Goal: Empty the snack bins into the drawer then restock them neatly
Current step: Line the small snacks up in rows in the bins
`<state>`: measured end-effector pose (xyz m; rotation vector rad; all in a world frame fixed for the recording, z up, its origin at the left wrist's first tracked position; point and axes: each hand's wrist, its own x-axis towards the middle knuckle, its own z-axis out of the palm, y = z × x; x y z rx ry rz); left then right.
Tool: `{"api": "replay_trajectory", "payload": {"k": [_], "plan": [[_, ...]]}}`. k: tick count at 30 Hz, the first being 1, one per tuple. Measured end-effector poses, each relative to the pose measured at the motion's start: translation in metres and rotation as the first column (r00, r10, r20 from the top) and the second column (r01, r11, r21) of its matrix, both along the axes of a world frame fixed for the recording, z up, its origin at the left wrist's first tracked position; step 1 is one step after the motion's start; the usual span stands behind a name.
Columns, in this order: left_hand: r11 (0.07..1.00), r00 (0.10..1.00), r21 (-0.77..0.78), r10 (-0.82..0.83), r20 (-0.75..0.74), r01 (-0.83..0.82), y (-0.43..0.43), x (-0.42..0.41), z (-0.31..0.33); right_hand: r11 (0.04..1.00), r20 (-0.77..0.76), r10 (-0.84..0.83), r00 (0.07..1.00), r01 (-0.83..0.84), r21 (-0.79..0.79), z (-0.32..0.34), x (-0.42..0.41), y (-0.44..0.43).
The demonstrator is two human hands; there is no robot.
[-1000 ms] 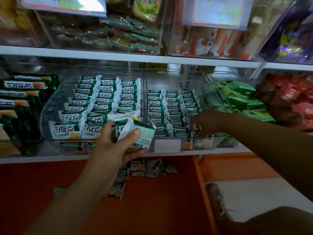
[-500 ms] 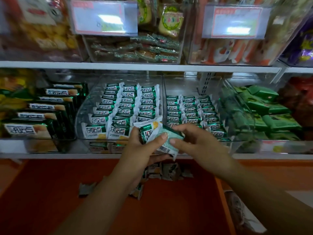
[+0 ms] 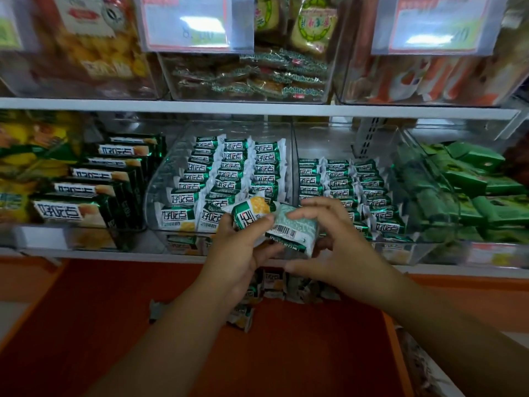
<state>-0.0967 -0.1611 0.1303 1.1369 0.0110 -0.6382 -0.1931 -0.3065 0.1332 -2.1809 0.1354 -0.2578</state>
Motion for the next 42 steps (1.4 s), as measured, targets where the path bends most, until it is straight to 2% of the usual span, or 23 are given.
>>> {"api": "replay_trajectory", "payload": {"k": [2, 4, 8, 12, 17, 19, 23, 26, 30, 33, 36, 42], "plan": [[1.000, 1.000, 0.002, -0.006, -0.005, 0.006, 0.000, -0.002, 0.007, 0.999, 0.044, -0.032, 0.999, 0.033, -0.025, -0.001, 0.001, 0.001], [0.999, 1.000, 0.047, 0.000, 0.014, -0.001, 0.001, -0.001, 0.008, 0.998, 0.075, -0.059, 0.995, 0.057, 0.026, 0.003, 0.002, 0.000], [0.987, 0.992, 0.158, -0.046, 0.116, 0.027, 0.007, -0.001, 0.017, 0.941, -0.055, -0.100, 0.993, 0.112, 0.320, 0.016, 0.000, -0.008], [0.975, 0.980, 0.219, -0.067, 0.188, 0.025, 0.008, -0.002, 0.017, 0.943, -0.060, -0.177, 0.982, 0.187, 0.277, 0.014, 0.001, -0.015], [0.970, 0.979, 0.240, -0.084, 0.184, 0.038, 0.006, -0.004, 0.020, 0.936, -0.105, -0.201, 0.974, 0.223, 0.273, 0.017, 0.003, -0.015], [0.967, 0.980, 0.252, -0.077, 0.185, 0.028, 0.005, -0.003, 0.021, 0.911, -0.150, -0.205, 0.967, 0.245, 0.333, 0.013, 0.005, -0.019], [0.943, 0.955, 0.330, -0.141, 0.261, 0.049, 0.007, 0.003, 0.015, 0.862, -0.218, -0.084, 0.972, 0.181, 0.473, 0.010, 0.010, -0.021], [0.911, 0.936, 0.409, -0.186, 0.300, 0.050, 0.003, 0.010, 0.015, 0.884, -0.237, -0.113, 0.965, 0.207, 0.419, 0.015, 0.022, -0.037], [0.929, 0.928, 0.369, -0.149, 0.341, 0.014, 0.001, 0.026, 0.017, 0.894, -0.088, -0.351, 0.932, 0.362, 0.263, 0.021, 0.061, -0.084], [0.918, 0.925, 0.390, -0.082, 0.372, -0.075, 0.003, 0.037, 0.009, 0.883, -0.015, -0.438, 0.899, 0.433, 0.183, 0.007, 0.105, -0.124], [0.910, 0.915, 0.403, -0.074, 0.397, -0.101, 0.004, 0.046, 0.004, 0.848, -0.036, -0.512, 0.858, 0.512, 0.139, -0.017, 0.150, -0.160], [0.902, 0.892, 0.426, -0.131, 0.432, -0.074, 0.001, 0.052, -0.004, 0.843, -0.052, -0.533, 0.844, 0.525, -0.119, -0.049, 0.205, -0.177]]}}
